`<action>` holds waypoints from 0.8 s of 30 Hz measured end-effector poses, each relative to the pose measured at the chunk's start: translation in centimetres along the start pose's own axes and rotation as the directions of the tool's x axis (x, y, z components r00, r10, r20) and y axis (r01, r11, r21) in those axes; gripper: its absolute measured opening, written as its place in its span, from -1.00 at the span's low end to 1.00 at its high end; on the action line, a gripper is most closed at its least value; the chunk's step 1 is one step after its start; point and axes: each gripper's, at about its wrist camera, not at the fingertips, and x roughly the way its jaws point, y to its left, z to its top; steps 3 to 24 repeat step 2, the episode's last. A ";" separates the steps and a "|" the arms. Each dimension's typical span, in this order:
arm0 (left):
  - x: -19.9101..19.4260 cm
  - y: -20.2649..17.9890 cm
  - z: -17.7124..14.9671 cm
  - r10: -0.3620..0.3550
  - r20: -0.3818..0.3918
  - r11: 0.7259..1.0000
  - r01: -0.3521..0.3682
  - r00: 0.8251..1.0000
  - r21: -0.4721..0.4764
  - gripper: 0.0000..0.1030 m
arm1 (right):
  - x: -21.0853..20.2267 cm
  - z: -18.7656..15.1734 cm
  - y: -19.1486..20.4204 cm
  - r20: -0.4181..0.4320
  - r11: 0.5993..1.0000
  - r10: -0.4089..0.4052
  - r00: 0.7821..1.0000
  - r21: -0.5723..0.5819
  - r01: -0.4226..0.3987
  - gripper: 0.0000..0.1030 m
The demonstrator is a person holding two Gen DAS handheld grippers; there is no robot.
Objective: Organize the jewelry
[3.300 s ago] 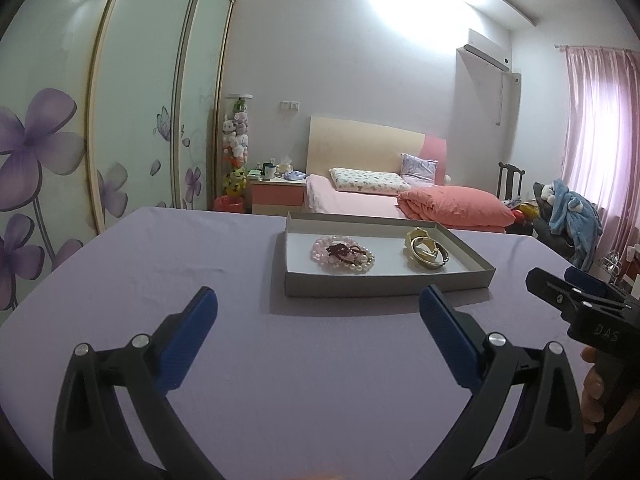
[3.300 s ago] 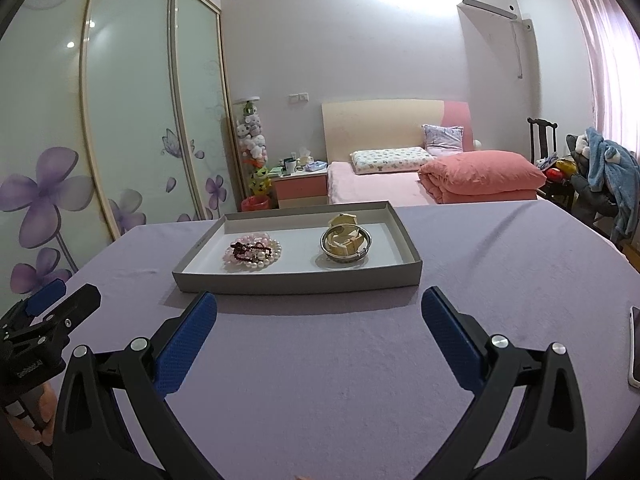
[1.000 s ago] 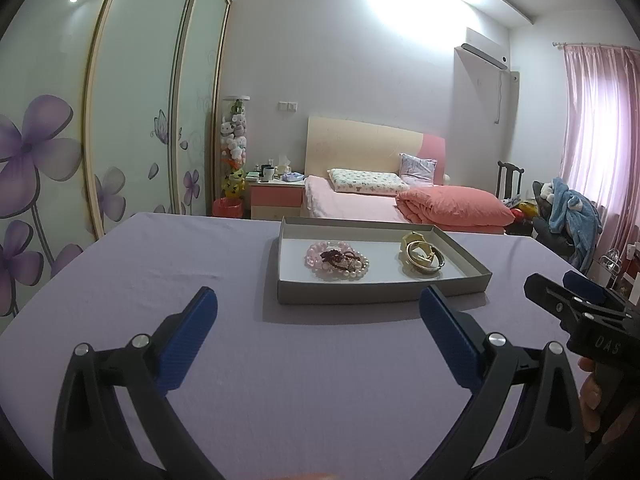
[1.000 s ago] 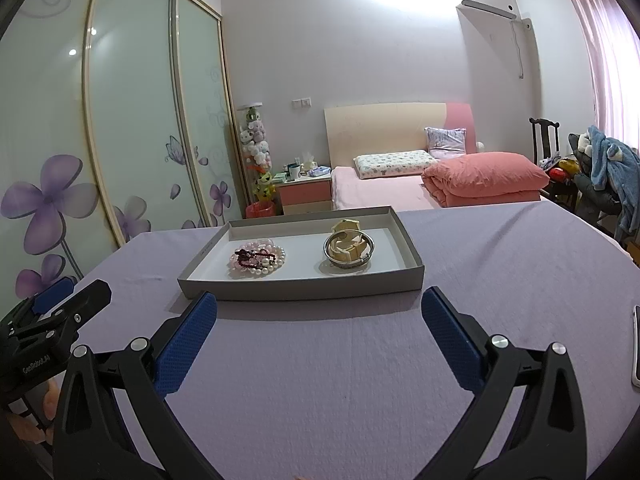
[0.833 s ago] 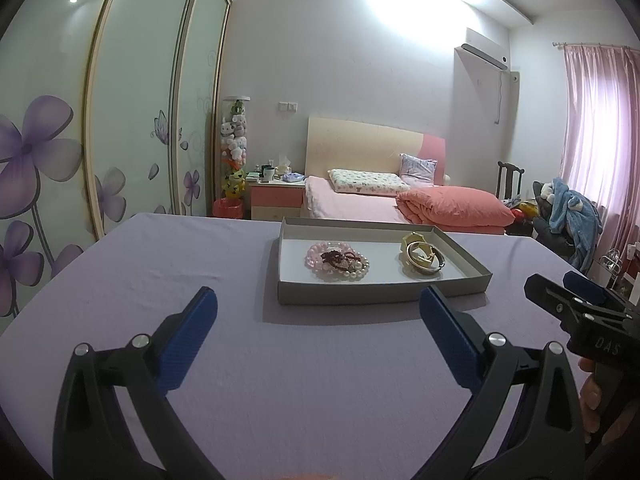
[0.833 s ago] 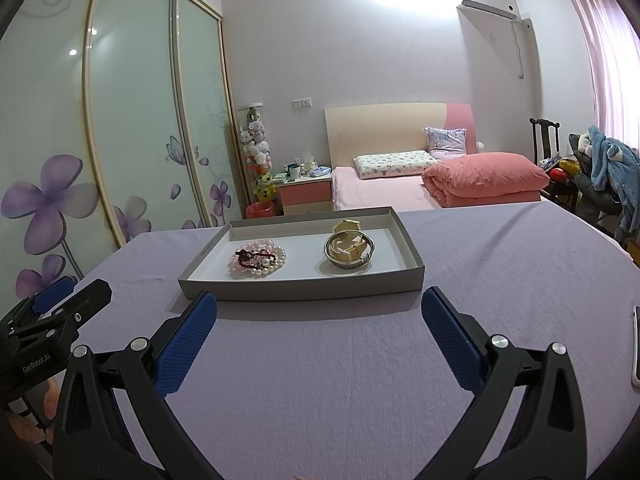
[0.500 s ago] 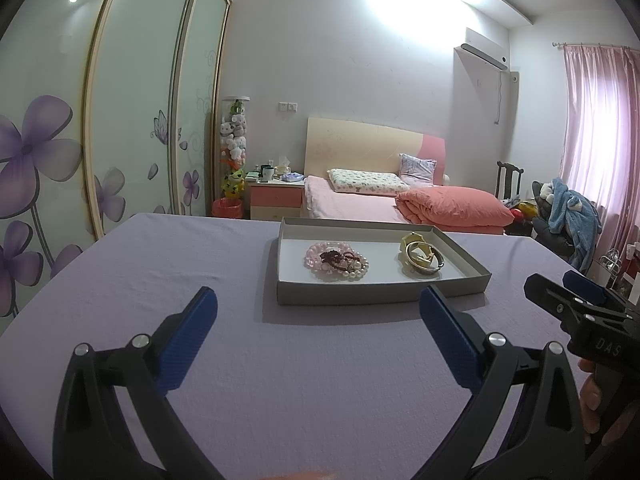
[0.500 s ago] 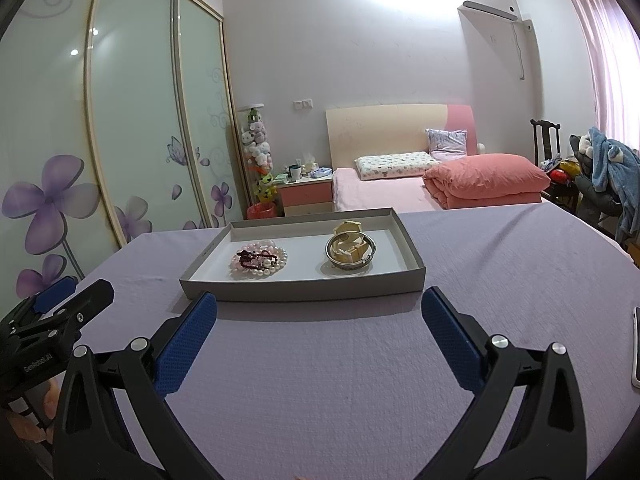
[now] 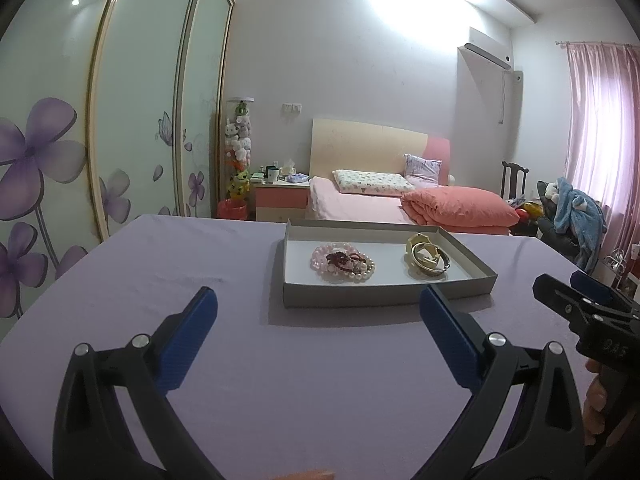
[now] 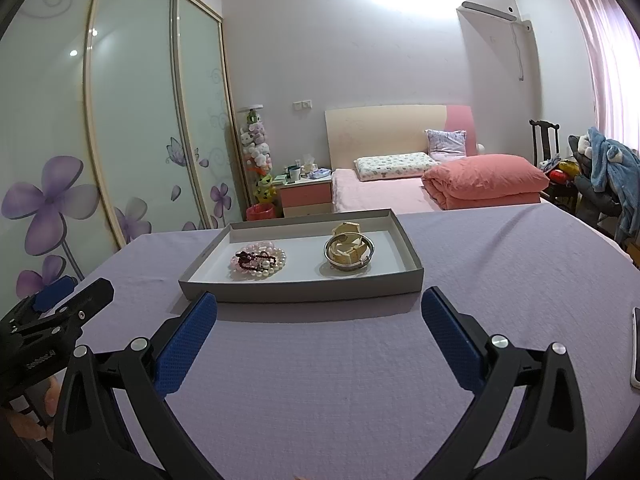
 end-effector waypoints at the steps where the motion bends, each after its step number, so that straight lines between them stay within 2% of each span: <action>1: 0.0 0.0 0.0 0.000 0.000 1.000 0.000 1.000 -0.001 0.92 | 0.0 0.0 0.0 0.001 1.000 0.001 1.000 0.000 -0.001 0.97; 24: 0.0 0.1 0.1 0.001 0.001 1.000 -0.001 1.000 -0.002 0.92 | 0.0 0.1 0.1 0.001 1.000 0.001 1.000 0.001 -0.001 0.97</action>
